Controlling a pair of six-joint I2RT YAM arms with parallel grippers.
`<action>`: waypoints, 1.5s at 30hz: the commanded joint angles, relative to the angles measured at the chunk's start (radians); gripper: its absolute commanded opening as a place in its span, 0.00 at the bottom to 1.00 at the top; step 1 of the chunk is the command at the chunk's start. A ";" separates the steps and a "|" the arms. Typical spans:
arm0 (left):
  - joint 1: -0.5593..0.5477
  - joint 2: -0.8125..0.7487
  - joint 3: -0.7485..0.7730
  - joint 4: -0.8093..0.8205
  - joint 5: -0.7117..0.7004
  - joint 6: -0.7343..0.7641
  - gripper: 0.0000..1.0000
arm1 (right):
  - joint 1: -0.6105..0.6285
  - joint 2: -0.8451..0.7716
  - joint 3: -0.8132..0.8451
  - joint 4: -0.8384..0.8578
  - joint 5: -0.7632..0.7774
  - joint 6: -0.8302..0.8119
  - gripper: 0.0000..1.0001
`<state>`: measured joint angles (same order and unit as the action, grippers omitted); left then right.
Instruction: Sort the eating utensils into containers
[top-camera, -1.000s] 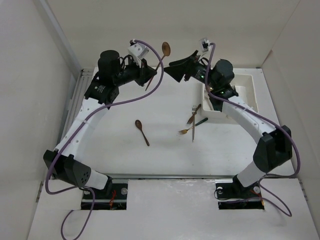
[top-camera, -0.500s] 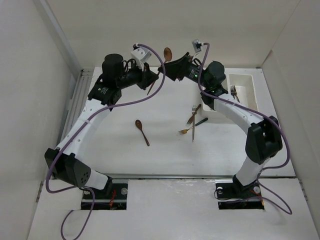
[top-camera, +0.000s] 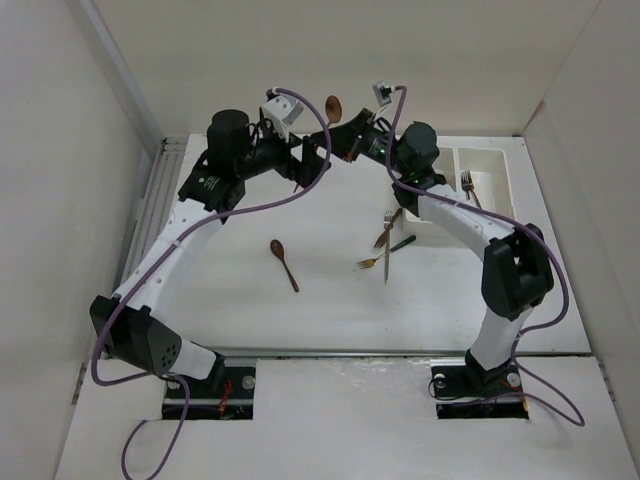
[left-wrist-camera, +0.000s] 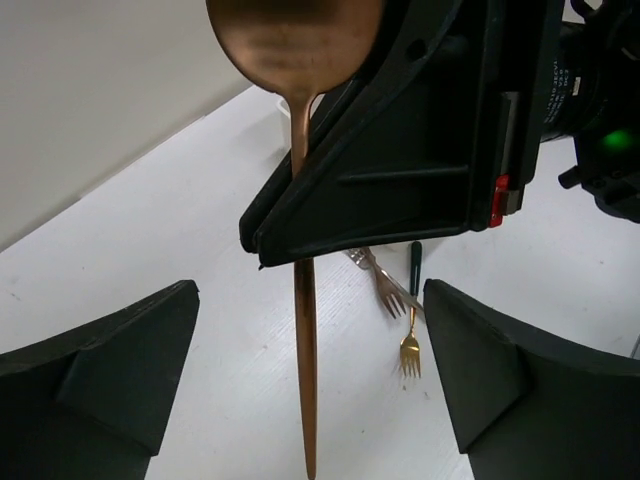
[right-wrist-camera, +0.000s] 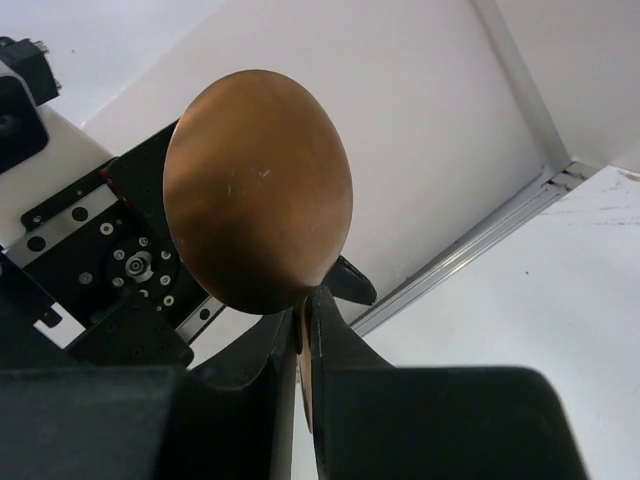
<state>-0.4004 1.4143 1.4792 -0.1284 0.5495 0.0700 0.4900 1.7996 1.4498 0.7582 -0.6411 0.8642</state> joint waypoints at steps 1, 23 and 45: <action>-0.009 -0.052 -0.025 0.055 -0.009 -0.024 1.00 | -0.025 -0.051 0.023 0.011 0.018 -0.023 0.00; 0.028 -0.201 -0.293 -0.030 -0.565 -0.052 1.00 | -0.386 0.201 0.319 -1.310 0.652 -0.847 0.00; 0.037 0.081 -0.418 -0.392 -0.592 -0.478 0.85 | -0.231 -0.106 0.223 -1.343 0.853 -0.801 0.83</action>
<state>-0.3584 1.4647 1.0595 -0.4431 -0.0830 -0.3111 0.2344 1.7393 1.7164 -0.6022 0.1509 0.0387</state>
